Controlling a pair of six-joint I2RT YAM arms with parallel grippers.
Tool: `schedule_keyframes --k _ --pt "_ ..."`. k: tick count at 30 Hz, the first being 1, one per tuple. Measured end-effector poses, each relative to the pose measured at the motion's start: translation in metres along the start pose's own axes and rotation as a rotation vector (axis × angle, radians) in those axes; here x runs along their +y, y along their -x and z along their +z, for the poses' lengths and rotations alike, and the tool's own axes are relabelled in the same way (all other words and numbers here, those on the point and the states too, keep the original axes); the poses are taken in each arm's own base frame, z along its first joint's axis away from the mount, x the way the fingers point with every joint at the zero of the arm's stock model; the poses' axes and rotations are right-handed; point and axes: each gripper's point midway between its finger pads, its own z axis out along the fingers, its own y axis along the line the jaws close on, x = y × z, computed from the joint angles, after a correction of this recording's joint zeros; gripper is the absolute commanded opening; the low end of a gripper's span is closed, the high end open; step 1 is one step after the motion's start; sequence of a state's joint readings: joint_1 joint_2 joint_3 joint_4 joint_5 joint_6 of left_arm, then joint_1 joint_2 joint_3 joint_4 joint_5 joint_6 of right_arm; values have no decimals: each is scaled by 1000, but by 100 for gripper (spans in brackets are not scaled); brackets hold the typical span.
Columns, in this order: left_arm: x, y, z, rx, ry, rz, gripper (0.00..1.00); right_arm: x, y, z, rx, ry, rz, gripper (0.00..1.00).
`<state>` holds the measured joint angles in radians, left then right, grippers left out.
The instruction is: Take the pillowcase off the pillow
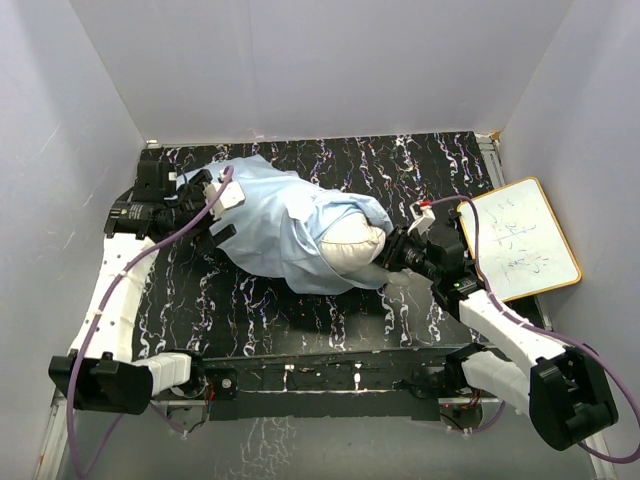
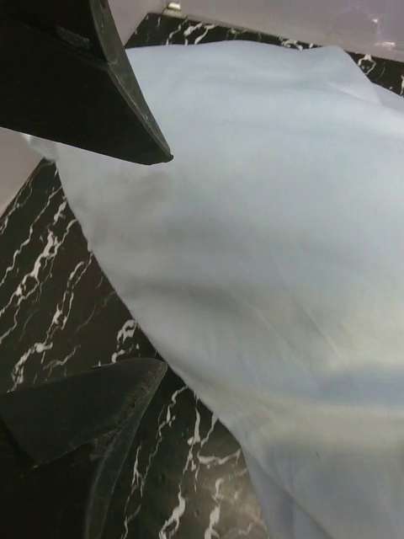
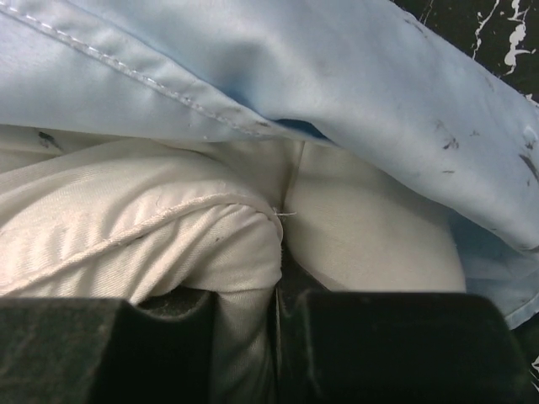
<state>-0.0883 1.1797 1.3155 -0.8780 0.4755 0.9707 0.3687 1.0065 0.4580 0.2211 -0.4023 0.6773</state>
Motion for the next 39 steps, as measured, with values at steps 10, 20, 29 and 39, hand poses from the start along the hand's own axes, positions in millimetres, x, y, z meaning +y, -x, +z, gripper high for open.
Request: schedule_keyframes --k 10,20,29,39 --pt "10 -7 56 7 20 307 77 -3 -13 1 49 19 42 8" --pt "36 19 79 36 37 289 0 7 -22 5 133 75 104 8" --pt "36 90 -38 -62 126 153 0 48 -9 1 205 207 220 8" --pt "17 93 -90 -51 169 20 51 69 8 5 230 219 351 8"
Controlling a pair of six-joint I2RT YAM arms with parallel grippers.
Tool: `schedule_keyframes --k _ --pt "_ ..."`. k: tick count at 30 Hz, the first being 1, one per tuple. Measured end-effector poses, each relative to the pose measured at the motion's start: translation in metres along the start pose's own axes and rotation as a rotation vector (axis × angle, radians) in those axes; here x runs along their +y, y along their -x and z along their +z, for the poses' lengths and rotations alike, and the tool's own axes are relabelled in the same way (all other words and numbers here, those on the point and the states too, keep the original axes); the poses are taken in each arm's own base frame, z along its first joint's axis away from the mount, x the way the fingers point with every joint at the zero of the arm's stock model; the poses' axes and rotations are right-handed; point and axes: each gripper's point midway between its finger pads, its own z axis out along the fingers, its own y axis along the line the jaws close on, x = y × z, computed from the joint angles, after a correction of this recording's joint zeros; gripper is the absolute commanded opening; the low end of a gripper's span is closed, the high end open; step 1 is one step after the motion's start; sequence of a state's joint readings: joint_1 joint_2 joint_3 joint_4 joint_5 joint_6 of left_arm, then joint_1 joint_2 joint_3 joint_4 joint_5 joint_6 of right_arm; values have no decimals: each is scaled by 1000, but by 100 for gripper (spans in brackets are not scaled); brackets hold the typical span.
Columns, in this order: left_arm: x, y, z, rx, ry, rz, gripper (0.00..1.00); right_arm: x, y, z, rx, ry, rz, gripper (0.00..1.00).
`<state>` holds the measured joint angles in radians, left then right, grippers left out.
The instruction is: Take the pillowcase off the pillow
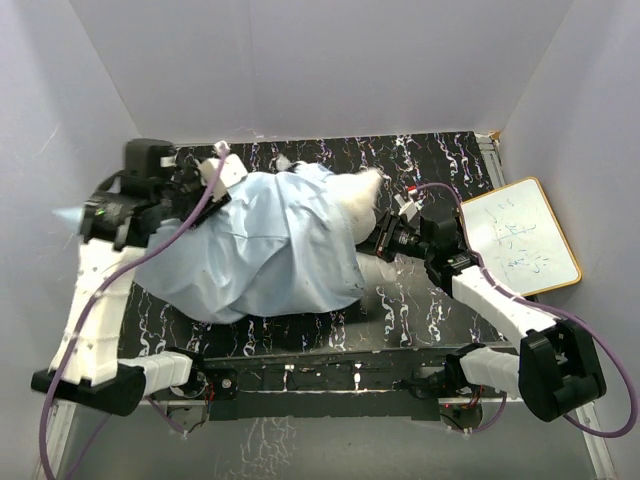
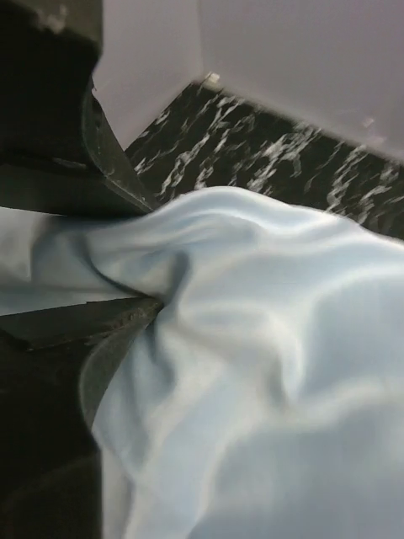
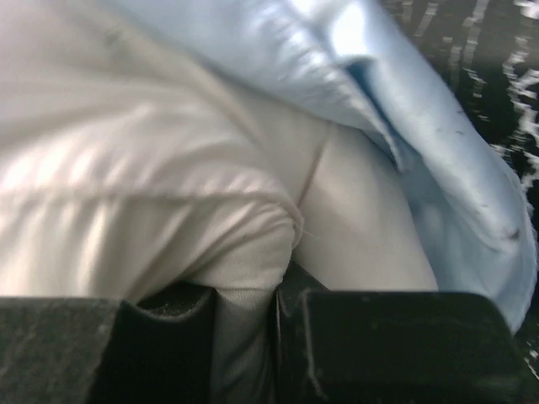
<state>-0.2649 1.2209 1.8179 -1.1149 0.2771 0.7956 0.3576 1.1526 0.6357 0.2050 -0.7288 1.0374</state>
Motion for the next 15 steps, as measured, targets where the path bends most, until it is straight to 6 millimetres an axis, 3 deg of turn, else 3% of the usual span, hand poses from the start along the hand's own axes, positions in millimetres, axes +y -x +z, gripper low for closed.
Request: schedule_keyframes --k 4,5,7,11,15 --pt "-16 -72 72 210 -54 -57 90 -36 3 2 -32 -138 93 8" --pt "-19 -85 85 248 -68 -62 96 -45 2 2 -36 -173 116 8" --pt "-22 -105 109 296 -74 -71 97 -63 5 -2 -53 -237 148 8" --pt "-8 -100 109 278 -3 -76 97 -96 13 -10 -77 -386 143 8" --pt "15 -75 83 205 102 -63 97 -92 38 -15 -118 -440 3 8"
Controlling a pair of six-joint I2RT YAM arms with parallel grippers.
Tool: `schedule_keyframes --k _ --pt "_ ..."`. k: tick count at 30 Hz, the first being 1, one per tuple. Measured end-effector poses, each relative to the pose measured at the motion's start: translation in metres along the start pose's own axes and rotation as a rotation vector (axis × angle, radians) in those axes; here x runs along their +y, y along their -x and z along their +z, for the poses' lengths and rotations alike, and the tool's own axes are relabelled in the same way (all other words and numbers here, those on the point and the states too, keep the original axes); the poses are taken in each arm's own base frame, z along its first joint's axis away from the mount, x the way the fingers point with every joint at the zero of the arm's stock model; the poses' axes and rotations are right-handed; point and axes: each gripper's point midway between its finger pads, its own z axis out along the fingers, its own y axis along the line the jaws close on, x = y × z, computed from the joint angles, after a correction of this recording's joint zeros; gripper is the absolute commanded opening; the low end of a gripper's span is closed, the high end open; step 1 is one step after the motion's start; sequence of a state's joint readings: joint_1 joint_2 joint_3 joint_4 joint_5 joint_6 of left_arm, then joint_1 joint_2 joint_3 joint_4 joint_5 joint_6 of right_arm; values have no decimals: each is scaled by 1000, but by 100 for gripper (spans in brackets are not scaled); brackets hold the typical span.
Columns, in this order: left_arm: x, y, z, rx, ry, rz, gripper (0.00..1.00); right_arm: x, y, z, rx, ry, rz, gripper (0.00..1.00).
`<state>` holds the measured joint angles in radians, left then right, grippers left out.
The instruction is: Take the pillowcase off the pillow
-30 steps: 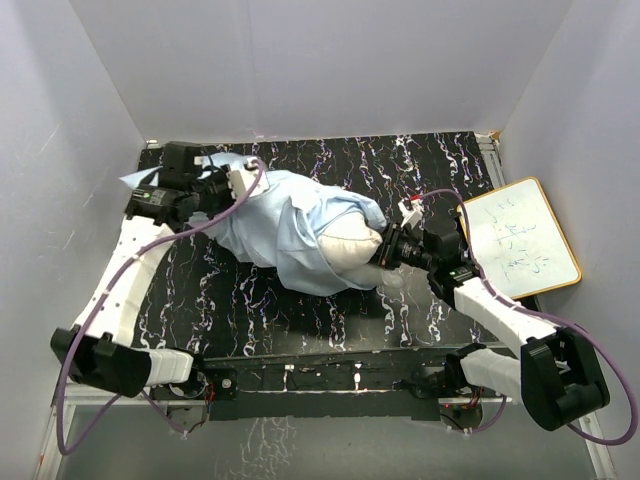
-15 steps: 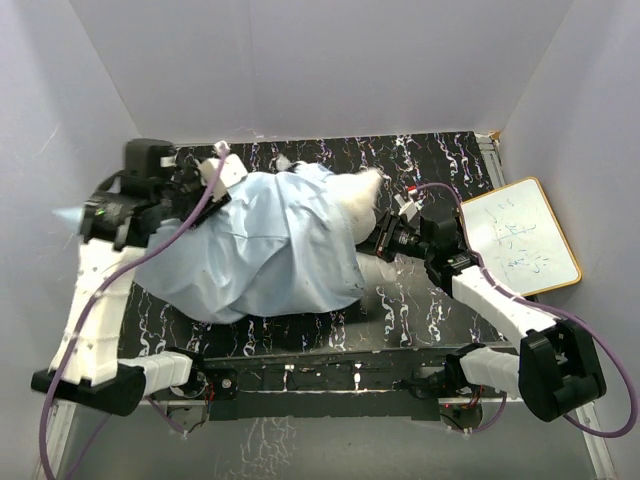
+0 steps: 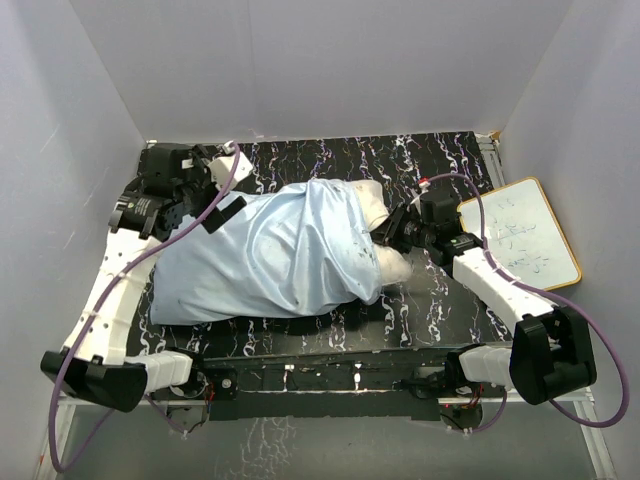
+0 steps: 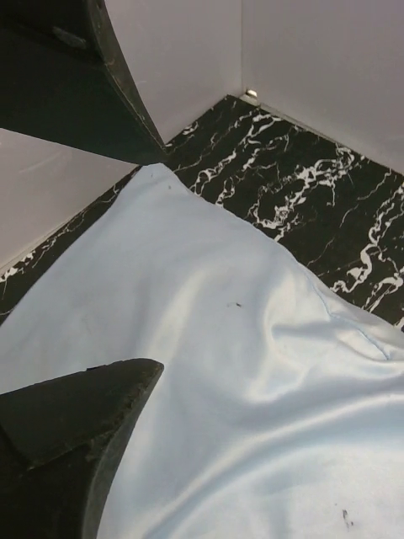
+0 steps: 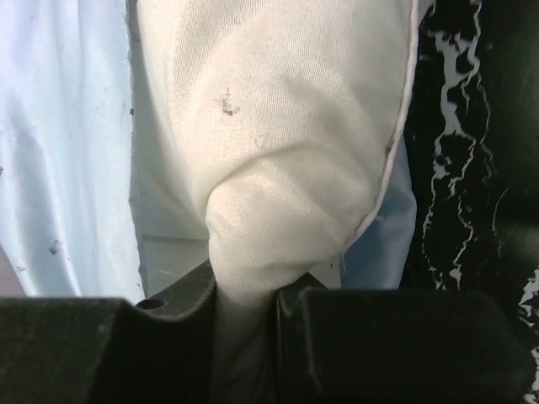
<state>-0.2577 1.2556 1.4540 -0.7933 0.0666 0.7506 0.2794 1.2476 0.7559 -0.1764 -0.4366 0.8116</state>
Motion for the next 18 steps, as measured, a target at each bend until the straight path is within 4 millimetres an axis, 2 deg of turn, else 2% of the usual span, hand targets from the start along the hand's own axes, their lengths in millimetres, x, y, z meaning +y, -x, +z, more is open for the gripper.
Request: schedule_keyframes --k 2,4,6,9,13,16,18 --pt "8 2 -14 -27 39 -4 97 3 11 -2 -29 -13 -59 8" --pt "12 -10 -24 -26 64 -17 97 3 20 -5 -55 -36 -112 8" --pt "12 -35 -27 9 73 -47 97 -2 27 -7 -71 -65 -142 8" --pt "4 -102 -21 136 39 -146 97 -17 37 -12 -95 -125 -154 8" --pt "-32 -185 -13 294 -103 -297 97 -41 51 -20 -135 -207 -131 8" --pt "-65 -210 -17 330 -222 -360 97 -52 57 -24 -158 -256 -122 8" --pt "-80 -210 -18 316 -284 -364 97 -54 58 -24 -166 -269 -122 8"
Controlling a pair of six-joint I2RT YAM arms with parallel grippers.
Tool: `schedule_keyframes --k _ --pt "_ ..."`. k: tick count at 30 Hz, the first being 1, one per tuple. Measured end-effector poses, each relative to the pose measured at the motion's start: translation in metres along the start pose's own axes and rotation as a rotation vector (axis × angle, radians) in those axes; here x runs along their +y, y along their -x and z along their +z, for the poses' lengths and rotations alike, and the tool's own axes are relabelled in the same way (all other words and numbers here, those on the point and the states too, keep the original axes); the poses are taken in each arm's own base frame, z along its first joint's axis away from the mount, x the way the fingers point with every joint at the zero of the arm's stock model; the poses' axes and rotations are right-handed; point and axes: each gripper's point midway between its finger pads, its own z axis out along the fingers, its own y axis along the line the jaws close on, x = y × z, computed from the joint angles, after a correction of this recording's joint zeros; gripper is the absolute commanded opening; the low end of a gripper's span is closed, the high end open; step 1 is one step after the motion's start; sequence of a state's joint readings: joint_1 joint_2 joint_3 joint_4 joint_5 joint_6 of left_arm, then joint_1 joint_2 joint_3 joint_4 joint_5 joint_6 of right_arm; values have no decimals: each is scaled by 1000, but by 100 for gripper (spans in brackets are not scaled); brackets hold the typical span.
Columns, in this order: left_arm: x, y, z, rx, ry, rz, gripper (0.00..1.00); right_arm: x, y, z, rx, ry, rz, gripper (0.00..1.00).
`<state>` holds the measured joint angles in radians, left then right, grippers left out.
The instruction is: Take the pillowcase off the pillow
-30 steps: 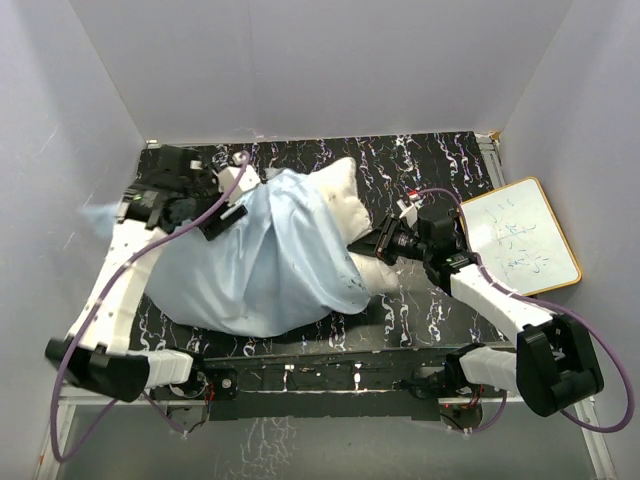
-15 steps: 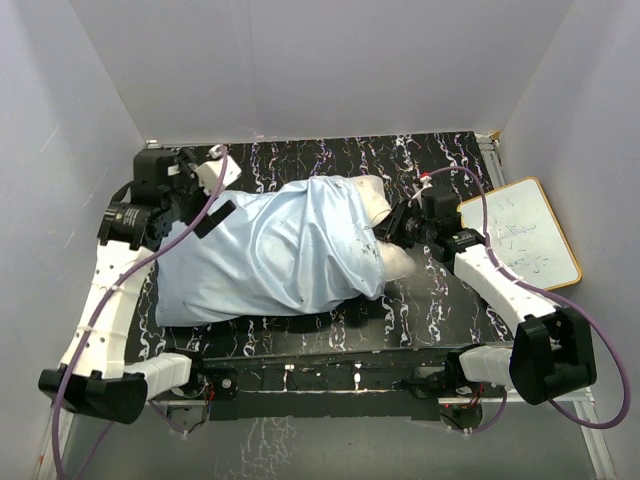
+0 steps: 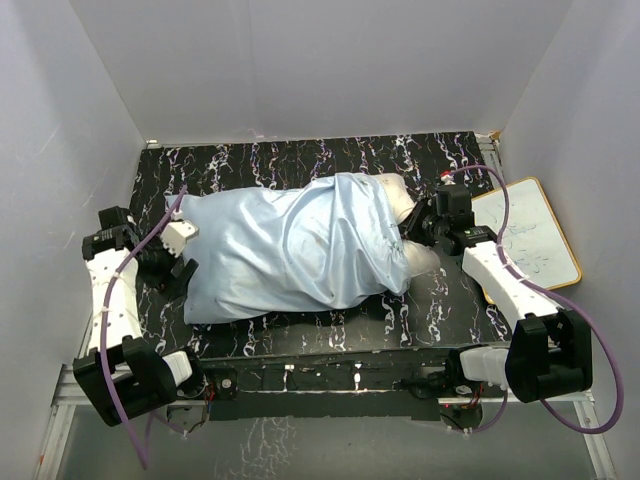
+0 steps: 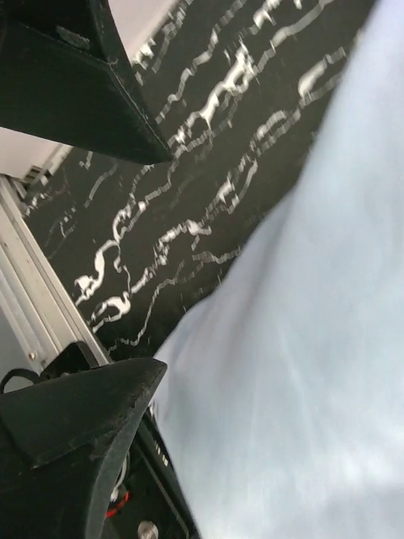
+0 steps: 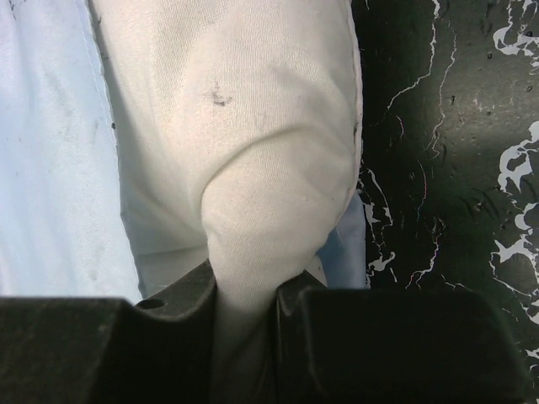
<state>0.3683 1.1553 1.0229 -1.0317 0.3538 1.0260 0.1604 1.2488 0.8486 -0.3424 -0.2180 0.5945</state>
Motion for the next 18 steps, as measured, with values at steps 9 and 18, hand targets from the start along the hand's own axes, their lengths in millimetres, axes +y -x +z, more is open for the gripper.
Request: schedule_keyframes --k 9,18 --pt "-48 3 12 -93 -229 74 97 -9 1 0 -18 -55 13 8" --pt "-66 -23 49 -86 -266 89 75 -27 -25 -5 -32 -81 98 8"
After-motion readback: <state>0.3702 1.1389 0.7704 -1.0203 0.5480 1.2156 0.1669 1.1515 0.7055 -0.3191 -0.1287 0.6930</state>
